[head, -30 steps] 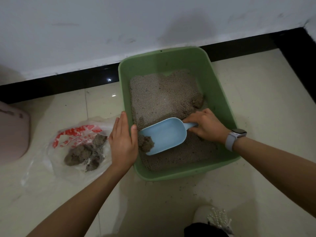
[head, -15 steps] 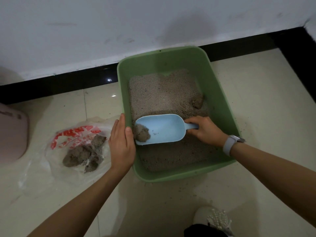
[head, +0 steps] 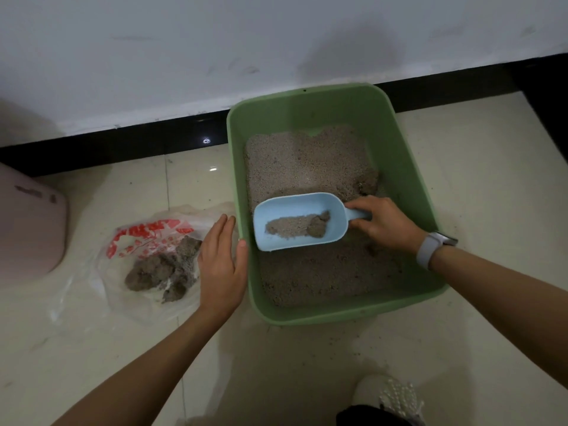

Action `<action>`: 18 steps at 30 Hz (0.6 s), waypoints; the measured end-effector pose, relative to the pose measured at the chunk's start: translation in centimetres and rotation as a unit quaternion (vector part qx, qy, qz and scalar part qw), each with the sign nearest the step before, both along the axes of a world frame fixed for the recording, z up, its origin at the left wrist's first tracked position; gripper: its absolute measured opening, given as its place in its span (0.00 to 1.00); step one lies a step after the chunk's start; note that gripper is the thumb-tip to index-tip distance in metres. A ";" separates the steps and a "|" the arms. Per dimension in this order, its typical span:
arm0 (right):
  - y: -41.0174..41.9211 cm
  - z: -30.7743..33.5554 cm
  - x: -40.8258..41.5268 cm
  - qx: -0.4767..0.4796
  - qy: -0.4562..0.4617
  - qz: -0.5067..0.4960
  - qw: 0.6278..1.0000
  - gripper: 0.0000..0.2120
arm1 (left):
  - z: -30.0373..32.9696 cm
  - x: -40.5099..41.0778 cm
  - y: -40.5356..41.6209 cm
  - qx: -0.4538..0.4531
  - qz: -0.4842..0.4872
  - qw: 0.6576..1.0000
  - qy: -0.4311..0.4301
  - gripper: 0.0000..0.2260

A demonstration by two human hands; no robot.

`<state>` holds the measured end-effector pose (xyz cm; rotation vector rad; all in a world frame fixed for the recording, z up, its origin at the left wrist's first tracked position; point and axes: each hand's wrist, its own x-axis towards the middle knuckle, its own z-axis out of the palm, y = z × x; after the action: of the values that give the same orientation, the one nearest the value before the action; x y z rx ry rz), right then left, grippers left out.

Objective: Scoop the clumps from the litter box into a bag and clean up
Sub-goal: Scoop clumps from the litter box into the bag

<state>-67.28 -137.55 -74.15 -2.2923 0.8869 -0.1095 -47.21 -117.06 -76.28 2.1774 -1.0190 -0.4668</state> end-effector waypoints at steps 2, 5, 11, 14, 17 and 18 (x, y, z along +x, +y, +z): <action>-0.6 0.4 -0.3 -0.013 0.002 0.002 1.000 0.13 | 0.1 -0.1 0.0 -0.001 0.003 1.000 0.000 0.30; -1.9 0.7 -1.0 -0.073 0.023 0.009 0.997 0.13 | 0.2 0.0 -0.1 -0.003 -0.002 1.000 -0.006 0.29; -1.9 0.8 -1.2 -0.107 0.049 0.020 0.993 0.12 | 0.2 0.2 -0.1 0.000 -0.017 1.000 -0.026 0.28; -1.3 1.0 -1.3 -0.124 0.059 0.026 0.990 0.13 | 0.2 0.3 -0.1 0.002 -0.022 0.999 -0.027 0.28; -0.5 0.8 -1.6 -0.139 0.059 0.051 0.987 0.12 | 0.2 0.4 0.0 0.005 -0.027 0.999 -0.033 0.28; -0.3 0.7 -1.7 -0.143 0.061 0.060 0.986 0.12 | 0.2 0.5 0.0 0.005 -0.029 0.999 -0.034 0.28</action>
<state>-68.99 -137.83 -73.45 -2.6386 0.8344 -0.0468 -46.76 -117.05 -76.12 2.1907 -1.1209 -0.4259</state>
